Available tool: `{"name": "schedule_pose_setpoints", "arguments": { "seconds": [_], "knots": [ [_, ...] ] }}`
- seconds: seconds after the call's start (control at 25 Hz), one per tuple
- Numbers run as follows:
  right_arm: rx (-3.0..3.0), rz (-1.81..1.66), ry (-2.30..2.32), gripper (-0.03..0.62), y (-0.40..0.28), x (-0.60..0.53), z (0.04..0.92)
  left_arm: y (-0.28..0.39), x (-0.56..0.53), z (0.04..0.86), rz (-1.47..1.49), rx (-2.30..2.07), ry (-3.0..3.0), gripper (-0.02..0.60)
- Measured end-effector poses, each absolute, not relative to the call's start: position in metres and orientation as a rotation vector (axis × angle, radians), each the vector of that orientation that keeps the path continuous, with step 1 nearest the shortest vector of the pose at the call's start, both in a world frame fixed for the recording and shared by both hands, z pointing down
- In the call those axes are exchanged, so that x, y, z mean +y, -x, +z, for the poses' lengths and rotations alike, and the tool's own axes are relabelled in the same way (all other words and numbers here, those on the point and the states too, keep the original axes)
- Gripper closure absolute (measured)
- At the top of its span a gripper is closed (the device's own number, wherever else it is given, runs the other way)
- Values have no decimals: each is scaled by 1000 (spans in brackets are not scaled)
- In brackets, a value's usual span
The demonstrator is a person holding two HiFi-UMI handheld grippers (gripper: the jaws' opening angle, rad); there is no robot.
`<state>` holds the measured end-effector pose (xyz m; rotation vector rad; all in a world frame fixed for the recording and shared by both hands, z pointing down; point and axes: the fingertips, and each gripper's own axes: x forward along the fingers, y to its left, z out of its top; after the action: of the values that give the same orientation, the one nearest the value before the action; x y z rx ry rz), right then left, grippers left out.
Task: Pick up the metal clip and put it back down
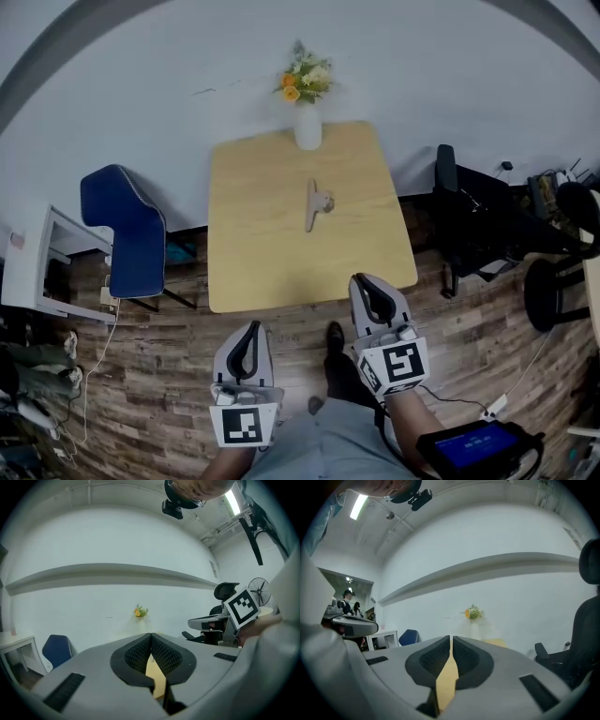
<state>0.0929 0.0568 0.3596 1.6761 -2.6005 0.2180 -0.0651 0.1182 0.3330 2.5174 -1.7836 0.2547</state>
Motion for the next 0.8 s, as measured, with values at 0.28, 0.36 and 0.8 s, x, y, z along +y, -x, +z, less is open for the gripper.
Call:
{"name": "schedule_pose_setpoints", "arguments": {
  "seconds": [0.28, 0.36, 0.8],
  "knots": [
    [-2647, 236, -1642, 545, -123, -56, 345, 24, 1, 312, 278, -1807, -2550, 563],
    [-2662, 233, -1635, 543, -128, -81, 339, 19, -23, 306, 277, -1829, -2546, 563],
    [-2645, 253, -1605, 543, -109, -185, 348, 41, -120, 301, 258, -1862, -2502, 563]
  ]
}}
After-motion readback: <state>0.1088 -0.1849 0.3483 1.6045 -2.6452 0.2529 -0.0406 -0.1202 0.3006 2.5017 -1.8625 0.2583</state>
